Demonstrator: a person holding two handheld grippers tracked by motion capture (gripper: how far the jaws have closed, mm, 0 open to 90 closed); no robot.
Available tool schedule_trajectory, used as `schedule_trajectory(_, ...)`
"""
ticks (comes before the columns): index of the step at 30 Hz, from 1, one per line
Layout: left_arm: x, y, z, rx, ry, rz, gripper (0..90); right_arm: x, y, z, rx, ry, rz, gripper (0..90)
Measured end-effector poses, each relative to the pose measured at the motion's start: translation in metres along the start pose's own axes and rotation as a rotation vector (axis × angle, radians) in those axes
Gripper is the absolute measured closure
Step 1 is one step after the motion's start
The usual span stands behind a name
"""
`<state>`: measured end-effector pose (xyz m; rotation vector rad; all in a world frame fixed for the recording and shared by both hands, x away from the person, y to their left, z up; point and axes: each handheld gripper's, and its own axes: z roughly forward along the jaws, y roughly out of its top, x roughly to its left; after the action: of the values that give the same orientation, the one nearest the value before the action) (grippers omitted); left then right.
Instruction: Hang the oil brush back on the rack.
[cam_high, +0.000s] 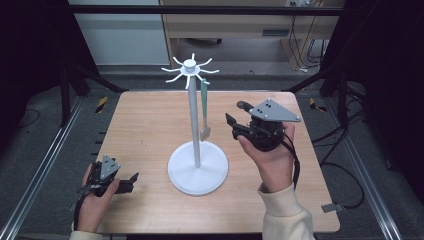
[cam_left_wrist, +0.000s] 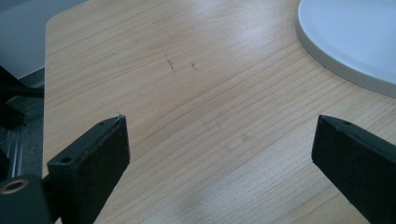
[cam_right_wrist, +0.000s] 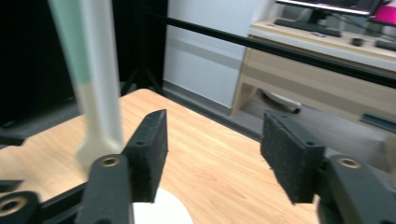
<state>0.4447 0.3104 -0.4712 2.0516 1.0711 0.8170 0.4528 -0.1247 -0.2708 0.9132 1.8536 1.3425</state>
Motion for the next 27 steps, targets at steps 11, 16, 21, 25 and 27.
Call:
schedule_trajectory(11, 0.0, 0.0, 0.0, 0.0, 0.0, 0.0, 3.7, -0.015, -0.006, 0.002, 0.035, -0.106, -0.01, 14.7)
schedule_trajectory(16, -0.001, 0.001, 0.001, 0.001, 0.0, 0.003, 3.7, -0.023, -0.008, -0.001, 0.033, -0.127, 0.0, 10.1)
schedule_trajectory(21, 0.0, 0.0, 0.0, -0.001, 0.002, -0.001, 3.6, -0.031, -0.011, -0.003, 0.038, -0.133, 0.008, 9.3)
schedule_trajectory(25, 0.0, 0.0, 0.0, 0.0, 0.002, -0.001, 3.6, -0.035, -0.015, -0.001, 0.049, -0.139, 0.015, 9.3)
schedule_trajectory(27, 0.0, 0.001, 0.0, -0.003, 0.002, -0.002, 3.6, -0.038, -0.018, 0.0, 0.053, -0.149, 0.019, 9.4)
